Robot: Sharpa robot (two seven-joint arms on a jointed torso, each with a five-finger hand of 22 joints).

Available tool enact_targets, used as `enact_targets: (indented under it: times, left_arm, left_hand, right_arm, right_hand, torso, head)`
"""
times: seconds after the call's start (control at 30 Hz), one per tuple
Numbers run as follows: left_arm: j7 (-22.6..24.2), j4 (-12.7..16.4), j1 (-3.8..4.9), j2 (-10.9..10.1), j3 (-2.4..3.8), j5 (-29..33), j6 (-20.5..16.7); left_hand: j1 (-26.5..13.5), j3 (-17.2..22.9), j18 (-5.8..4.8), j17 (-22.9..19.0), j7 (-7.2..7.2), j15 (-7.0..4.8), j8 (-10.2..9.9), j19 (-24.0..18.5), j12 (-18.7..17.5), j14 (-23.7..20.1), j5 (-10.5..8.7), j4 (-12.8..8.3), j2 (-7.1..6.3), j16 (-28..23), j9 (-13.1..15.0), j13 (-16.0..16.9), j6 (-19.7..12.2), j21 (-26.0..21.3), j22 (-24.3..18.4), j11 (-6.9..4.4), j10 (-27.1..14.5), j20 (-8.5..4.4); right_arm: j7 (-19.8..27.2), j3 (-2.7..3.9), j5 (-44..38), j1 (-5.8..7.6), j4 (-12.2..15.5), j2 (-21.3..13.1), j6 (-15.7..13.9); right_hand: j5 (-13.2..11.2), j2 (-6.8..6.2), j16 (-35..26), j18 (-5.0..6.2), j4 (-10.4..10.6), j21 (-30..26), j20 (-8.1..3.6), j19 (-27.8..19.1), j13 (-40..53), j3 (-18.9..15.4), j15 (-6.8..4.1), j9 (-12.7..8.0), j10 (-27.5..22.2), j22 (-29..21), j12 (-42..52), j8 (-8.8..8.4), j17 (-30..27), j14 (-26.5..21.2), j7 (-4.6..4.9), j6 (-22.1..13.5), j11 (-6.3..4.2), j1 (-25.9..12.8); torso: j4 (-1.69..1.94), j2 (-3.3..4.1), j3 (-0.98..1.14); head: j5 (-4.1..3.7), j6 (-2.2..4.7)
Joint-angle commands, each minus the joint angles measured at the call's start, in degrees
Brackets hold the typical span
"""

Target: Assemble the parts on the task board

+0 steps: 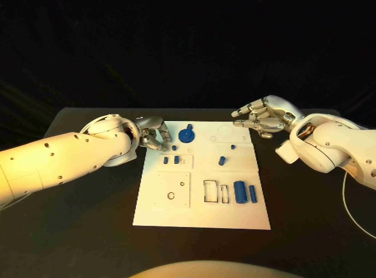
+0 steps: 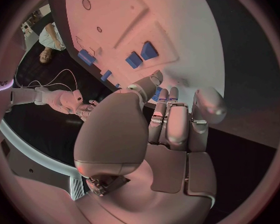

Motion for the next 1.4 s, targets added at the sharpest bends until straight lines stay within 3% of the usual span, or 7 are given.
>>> enact_targets:
  times: [0.03,0.2,0.37,0.57,0.7,1.0,1.4]
  left_arm:
    - [2.34,0.48,0.6,-1.32,0.19,3.47,-2.64]
    - [6.44,0.83,1.32,-3.57,0.29,15.03,-8.57]
    - [13.7,1.73,1.39,-5.45,0.02,39.35,-14.21]
    - [21.55,5.32,0.43,-6.84,-0.27,67.08,-13.34]
    - [25.97,6.94,0.11,-7.37,-0.29,78.31,-11.52]
    - [29.55,7.97,-0.1,-7.51,-0.3,84.92,-9.5]
    - [29.78,8.93,-0.14,-7.13,-0.29,85.43,-8.76]
  left_hand:
    - [0.77,0.58,0.34,0.2,0.07,-0.09,0.44,-0.2,0.86,0.73,0.36,-0.32,0.43,0.06,0.16,0.21,0.86,0.12,0.19,-0.1,1.28,-0.29]
    - [2.33,2.88,1.25,-3.97,-0.17,-0.84,1.83,-1.85,3.87,-0.7,0.34,-1.06,1.86,-2.71,0.61,1.01,3.42,-4.36,-3.3,-1.0,5.93,-0.86]
    - [2.28,3.25,3.96,-17.95,-0.25,-1.85,2.54,-8.69,9.92,-6.32,0.38,-1.1,3.01,-13.54,0.79,3.9,4.13,-20.3,-15.53,-2.34,10.24,-1.95]
    - [-1.28,1.01,4.45,-27.0,0.31,-0.9,3.2,-11.51,13.58,-10.09,0.3,1.95,3.67,-21.65,0.76,6.13,2.44,-27.91,-21.1,-1.69,6.8,-1.25]
    - [-3.49,-1.45,4.53,-29.41,1.03,-0.22,3.5,-12.01,15.27,-11.74,0.33,4.08,4.69,-23.4,0.66,7.09,0.3,-29.84,-22.47,-0.77,3.88,-0.46]
    - [-3.23,-4.63,4.69,-30.92,0.66,-0.22,5.72,-11.69,18.22,-13.11,0.37,4.28,4.85,-23.97,1.16,8.29,-0.1,-31.72,-23.96,-0.99,2.16,-0.26]
    - [-1.58,-4.77,4.67,-31.13,0.74,-0.27,6.55,-11.58,18.96,-13.66,0.55,3.14,5.26,-23.91,1.27,8.38,-0.59,-32.32,-24.41,-1.0,1.39,-0.38]
  right_arm:
    - [-0.69,0.01,-0.62,-0.02,-0.51,-0.26,-0.94]
    - [-1.15,0.01,-1.79,-0.01,-1.41,-0.41,-1.57]
    - [-5.93,0.02,-12.17,0.06,-2.66,-0.3,1.94]
    - [-9.42,0.02,-26.07,0.1,-3.53,-0.17,6.76]
    - [-11.73,0.02,-37.18,0.05,-3.38,0.61,6.66]
    - [-18.24,-0.33,-53.08,-0.21,-1.64,3.01,5.57]
    - [-19.22,-0.76,-57.45,-0.73,-2.71,6.77,8.79]
  right_hand:
    - [0.22,0.26,-0.22,0.8,0.04,-0.4,-0.03,-0.21,-0.19,0.26,-0.29,-0.08,-0.56,-0.08,-0.46,0.26,-0.06,2.59,0.19,0.3,-0.03,-0.28]
    - [0.32,0.12,-0.56,0.95,-0.36,-0.94,-0.11,-0.52,-5.02,0.81,-0.4,-0.01,-4.0,-0.96,-5.89,0.61,-0.42,2.51,0.07,0.77,-0.16,0.22]
    - [-0.03,-0.58,-11.91,2.7,-2.25,-7.69,-0.12,-5.09,-18.11,5.05,-0.2,-0.04,-12.95,-11.45,-21.63,0.98,-13.55,-1.62,0.54,0.73,0.23,1.92]
    - [-0.87,-1.71,-15.39,3.11,-3.68,-10.2,0.05,-5.92,-26.38,8.73,-0.16,0.15,-15.67,-14.63,-30.61,1.97,-16.56,-1.51,-0.08,2.59,0.45,2.76]
    - [-2.81,-2.35,-15.88,3.1,-4.25,-10.47,0.28,-5.36,-33.65,11.58,0.25,0.2,-15.53,-14.66,-36.68,2.37,-16.59,-0.63,-0.54,4.19,0.75,2.66]
    - [-5.51,-4.64,-16.41,2.77,-3.86,-10.01,0.07,-3.79,-44.47,15.24,-0.23,-0.03,-11.77,-13.59,-42.41,1.51,-16.48,0.58,-1.49,5.77,0.19,0.95]
    - [-5.63,-5.46,-17.36,2.78,-3.16,-10.27,-0.33,-3.53,-49.11,16.36,-0.61,-0.07,-10.54,-13.73,-44.32,0.58,-17.37,0.79,-2.11,6.45,-0.45,0.46]
  torso:
    - [0.02,-0.02,0.03]
    - [-0.08,-0.04,0.05]
    - [-0.28,-0.16,-0.02]
    - [-0.15,-0.26,-0.56]
    - [-0.35,-0.41,-0.75]
    - [-0.45,-0.59,-0.87]
    - [-0.32,-0.46,-0.84]
  head:
    - [0.3,0.02]
    - [0.32,0.24]
    - [0.63,0.69]
    - [-0.72,1.57]
    - [-1.19,2.2]
    - [-2.04,2.95]
    - [-2.18,2.73]
